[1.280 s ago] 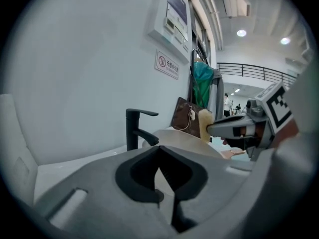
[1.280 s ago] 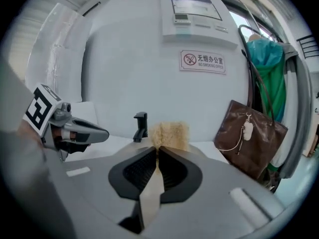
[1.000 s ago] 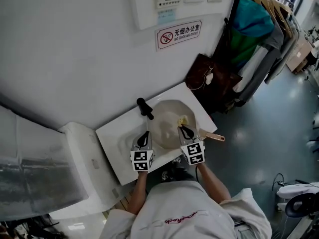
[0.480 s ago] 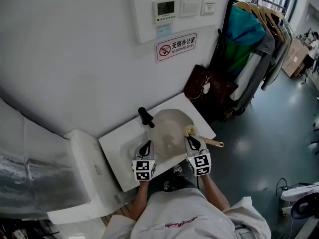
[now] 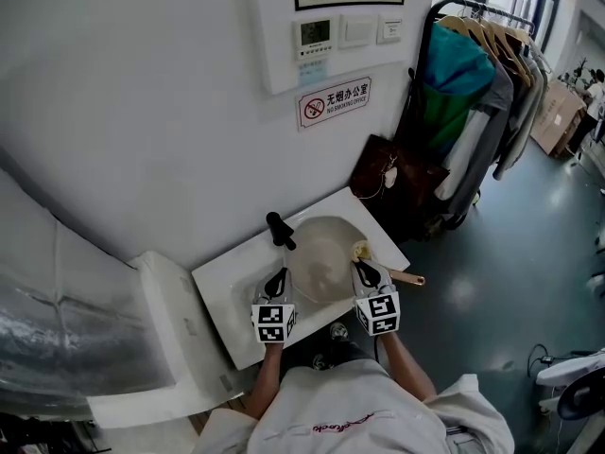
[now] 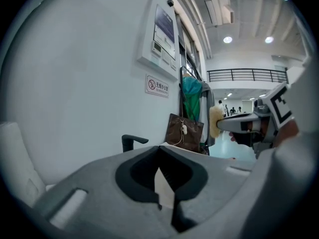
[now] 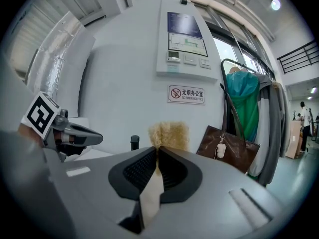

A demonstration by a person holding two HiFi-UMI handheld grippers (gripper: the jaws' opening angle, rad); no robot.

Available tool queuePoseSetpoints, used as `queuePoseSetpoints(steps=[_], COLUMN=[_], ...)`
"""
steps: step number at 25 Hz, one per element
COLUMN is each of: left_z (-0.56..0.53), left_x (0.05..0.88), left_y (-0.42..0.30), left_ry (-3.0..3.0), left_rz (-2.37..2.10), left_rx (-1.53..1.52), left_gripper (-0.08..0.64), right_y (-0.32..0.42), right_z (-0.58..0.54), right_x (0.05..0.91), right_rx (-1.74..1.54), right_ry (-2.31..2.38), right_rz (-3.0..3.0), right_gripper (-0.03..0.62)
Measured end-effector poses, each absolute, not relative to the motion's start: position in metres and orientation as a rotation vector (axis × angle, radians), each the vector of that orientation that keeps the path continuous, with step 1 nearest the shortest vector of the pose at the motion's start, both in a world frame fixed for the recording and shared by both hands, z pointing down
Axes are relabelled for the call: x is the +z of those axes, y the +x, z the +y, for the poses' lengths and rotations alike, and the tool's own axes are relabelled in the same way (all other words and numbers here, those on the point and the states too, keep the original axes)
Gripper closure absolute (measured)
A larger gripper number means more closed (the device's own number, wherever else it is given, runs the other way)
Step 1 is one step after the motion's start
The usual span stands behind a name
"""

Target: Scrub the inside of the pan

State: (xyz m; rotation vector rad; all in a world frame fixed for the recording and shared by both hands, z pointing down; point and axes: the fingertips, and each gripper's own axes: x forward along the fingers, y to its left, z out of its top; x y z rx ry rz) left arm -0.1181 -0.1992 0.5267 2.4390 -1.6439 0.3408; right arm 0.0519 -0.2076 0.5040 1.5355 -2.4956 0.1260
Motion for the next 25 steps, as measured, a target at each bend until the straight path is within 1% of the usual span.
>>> queuePoseSetpoints(steps=[25], left_z=[-0.211], left_x=[0.534], left_y=[-0.115], left_ry=[2.443], left_rz=[-1.619], left_rx=[0.343], left_gripper=[0.560], right_y=[0.046], right_z=[-0.215], right_x=[0.515], right_rx=[0.149], right_ry=[1.534], right_rz=[-2.457], right_gripper=[0.569])
